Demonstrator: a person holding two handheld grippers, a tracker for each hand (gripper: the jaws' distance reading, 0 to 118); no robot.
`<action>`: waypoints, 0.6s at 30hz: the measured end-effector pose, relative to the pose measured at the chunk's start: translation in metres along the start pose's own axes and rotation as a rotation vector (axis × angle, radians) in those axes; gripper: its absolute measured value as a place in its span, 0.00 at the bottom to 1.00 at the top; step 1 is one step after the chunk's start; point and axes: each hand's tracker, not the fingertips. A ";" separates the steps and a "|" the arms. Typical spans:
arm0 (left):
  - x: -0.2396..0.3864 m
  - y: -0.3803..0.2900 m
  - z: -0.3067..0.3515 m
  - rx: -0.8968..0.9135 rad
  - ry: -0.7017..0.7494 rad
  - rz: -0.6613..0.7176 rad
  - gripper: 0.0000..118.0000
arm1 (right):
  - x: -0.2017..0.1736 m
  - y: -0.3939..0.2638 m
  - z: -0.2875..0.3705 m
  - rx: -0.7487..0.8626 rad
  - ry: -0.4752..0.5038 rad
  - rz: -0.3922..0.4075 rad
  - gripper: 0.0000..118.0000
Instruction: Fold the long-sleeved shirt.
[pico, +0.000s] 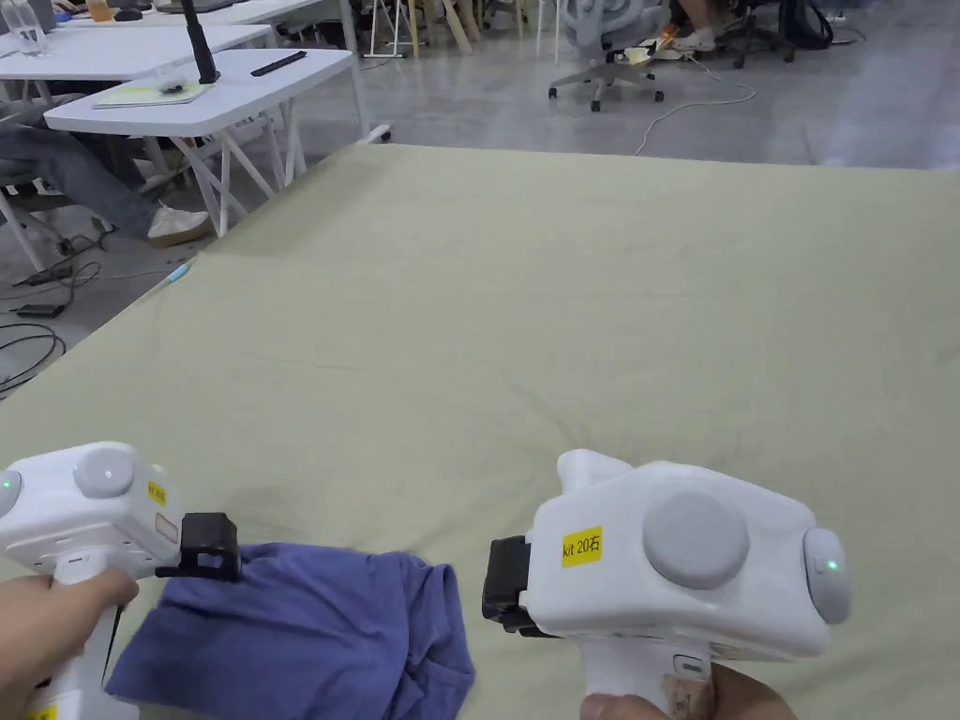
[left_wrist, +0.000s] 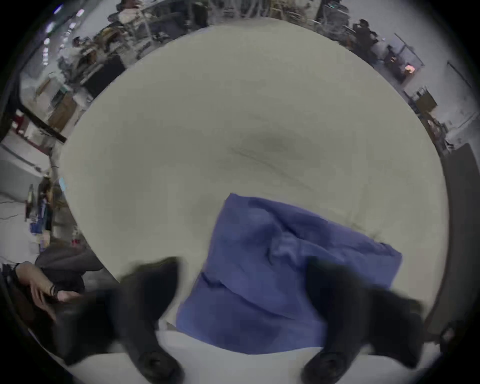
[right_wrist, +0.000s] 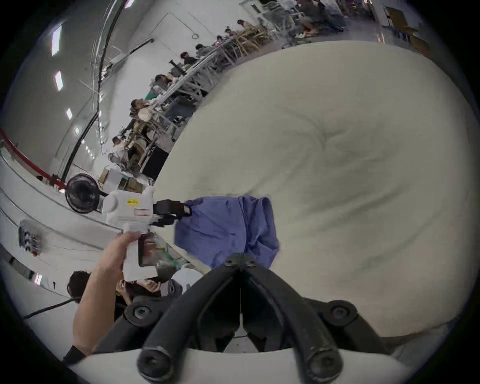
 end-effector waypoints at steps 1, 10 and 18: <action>0.004 -0.005 0.005 0.046 -0.005 -0.015 1.00 | 0.003 -0.002 0.004 0.006 0.002 -0.005 0.00; 0.084 -0.053 0.117 0.174 -0.269 -0.104 0.96 | 0.029 -0.017 0.095 0.193 -0.034 0.036 0.00; 0.218 -0.189 0.300 0.793 -0.428 -0.389 0.01 | 0.071 -0.079 0.287 0.712 -0.379 0.140 0.00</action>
